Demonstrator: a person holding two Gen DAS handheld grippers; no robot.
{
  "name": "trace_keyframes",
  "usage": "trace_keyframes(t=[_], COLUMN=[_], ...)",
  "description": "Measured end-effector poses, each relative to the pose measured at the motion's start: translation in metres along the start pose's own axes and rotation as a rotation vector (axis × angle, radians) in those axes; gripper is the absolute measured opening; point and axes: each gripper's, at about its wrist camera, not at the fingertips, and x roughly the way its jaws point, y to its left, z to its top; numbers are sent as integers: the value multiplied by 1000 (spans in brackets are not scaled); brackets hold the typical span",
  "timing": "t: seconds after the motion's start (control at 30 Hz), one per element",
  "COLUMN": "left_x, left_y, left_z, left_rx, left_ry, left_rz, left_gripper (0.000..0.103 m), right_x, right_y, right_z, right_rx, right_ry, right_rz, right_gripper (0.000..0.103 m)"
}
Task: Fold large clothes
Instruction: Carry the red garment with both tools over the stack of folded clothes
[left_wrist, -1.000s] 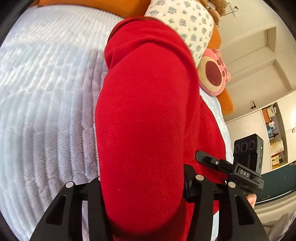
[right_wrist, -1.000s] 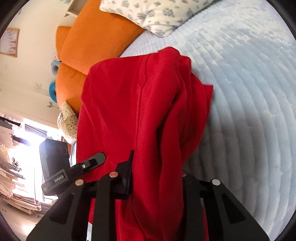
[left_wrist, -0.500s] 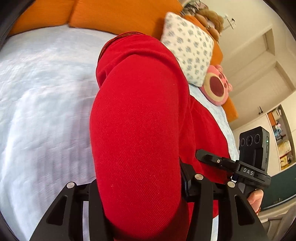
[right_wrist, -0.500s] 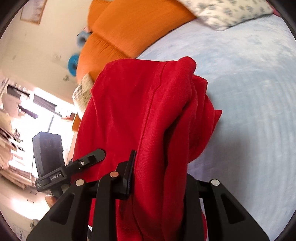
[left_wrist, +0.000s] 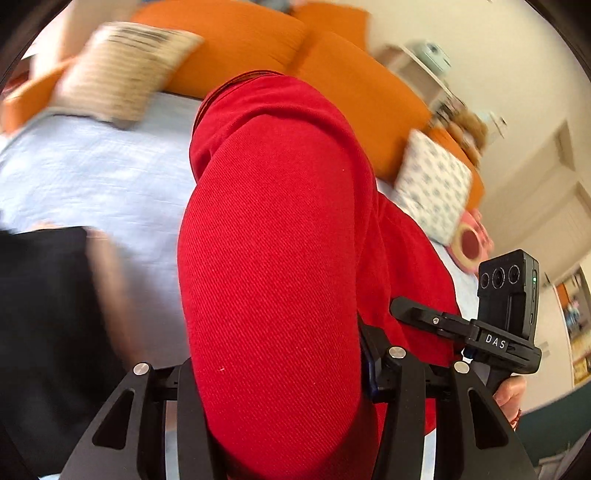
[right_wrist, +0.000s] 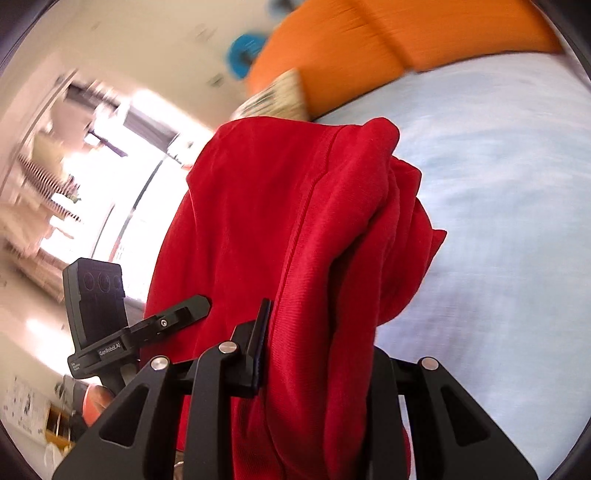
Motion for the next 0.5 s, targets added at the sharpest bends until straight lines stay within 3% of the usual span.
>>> trace_keyframes(t=[0.2,0.37,0.5], left_x=[-106,-151,-167], left_y=[124,197,232], left_z=[-11,-27,-38], left_rx=[-107,-209,-253], left_ry=[-110,-156,-168], left_rz=[152,201,213], left_gripper=[51,51,51], right_x=[117,194,225], right_y=[97,159,185], right_z=[-10,-24,-40], right_rx=[-69,-135,-163], right_ry=[112,207,250], right_rz=[122,155,167], right_gripper=[25,25,25])
